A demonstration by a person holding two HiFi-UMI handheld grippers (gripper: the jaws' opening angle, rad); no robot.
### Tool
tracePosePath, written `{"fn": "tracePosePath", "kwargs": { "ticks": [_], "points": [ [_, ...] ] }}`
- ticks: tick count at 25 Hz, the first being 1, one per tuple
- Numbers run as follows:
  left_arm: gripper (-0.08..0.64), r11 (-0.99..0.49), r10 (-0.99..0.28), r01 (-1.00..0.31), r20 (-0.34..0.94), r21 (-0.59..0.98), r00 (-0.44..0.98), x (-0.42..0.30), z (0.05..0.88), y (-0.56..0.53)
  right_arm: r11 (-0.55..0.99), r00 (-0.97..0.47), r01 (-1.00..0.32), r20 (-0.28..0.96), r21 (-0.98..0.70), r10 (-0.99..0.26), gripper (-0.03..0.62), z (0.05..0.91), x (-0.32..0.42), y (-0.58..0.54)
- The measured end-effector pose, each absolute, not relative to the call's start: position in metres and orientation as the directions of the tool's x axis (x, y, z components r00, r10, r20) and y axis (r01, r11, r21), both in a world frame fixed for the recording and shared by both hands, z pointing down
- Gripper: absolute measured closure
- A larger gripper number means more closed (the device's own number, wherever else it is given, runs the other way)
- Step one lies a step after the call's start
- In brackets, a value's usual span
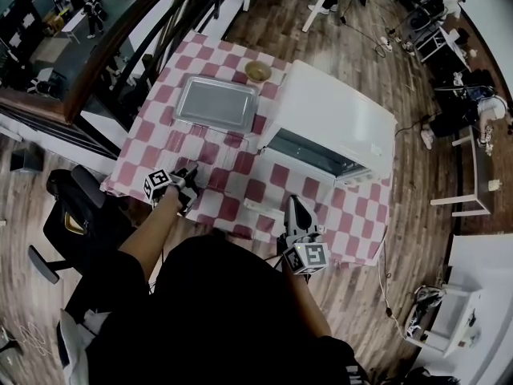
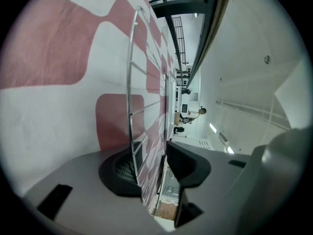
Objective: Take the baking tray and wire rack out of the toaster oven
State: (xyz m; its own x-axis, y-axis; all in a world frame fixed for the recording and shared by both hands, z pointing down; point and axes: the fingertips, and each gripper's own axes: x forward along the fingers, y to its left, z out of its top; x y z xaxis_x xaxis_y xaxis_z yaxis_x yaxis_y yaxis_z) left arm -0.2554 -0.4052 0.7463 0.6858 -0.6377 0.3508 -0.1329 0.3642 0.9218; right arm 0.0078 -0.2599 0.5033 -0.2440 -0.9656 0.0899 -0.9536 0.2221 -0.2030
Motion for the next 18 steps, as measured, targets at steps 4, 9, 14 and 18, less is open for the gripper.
{"fn": "tracePosePath", "kwargs": {
  "ticks": [4,9,14,18],
  "points": [
    [0.369,0.385,-0.651,-0.145,0.380,0.911,0.657,-0.261,0.744,-0.404,0.234,-0.254,-0.953,0.088,-0.195,-0.963,0.589,0.502,0.002,-0.256],
    [0.285,0.393,-0.636,-0.210,0.430,0.895,0.641,-0.264,0.737,-0.397,0.239,-0.259,-0.951,0.083,-0.197,-0.962,0.589,0.501,-0.001,-0.251],
    [0.238,0.405,-0.637,-0.213,0.441,0.889,0.632,-0.271,0.734,-0.376,0.261,-0.280,-0.945,0.076,-0.196,-0.957,0.589,0.498,-0.004,-0.241],
    [0.241,0.385,-0.652,-0.148,0.382,0.911,0.656,-0.274,0.725,-0.350,0.271,-0.288,-0.946,0.080,-0.176,-0.954,0.589,0.496,0.002,-0.231]
  ]
}}
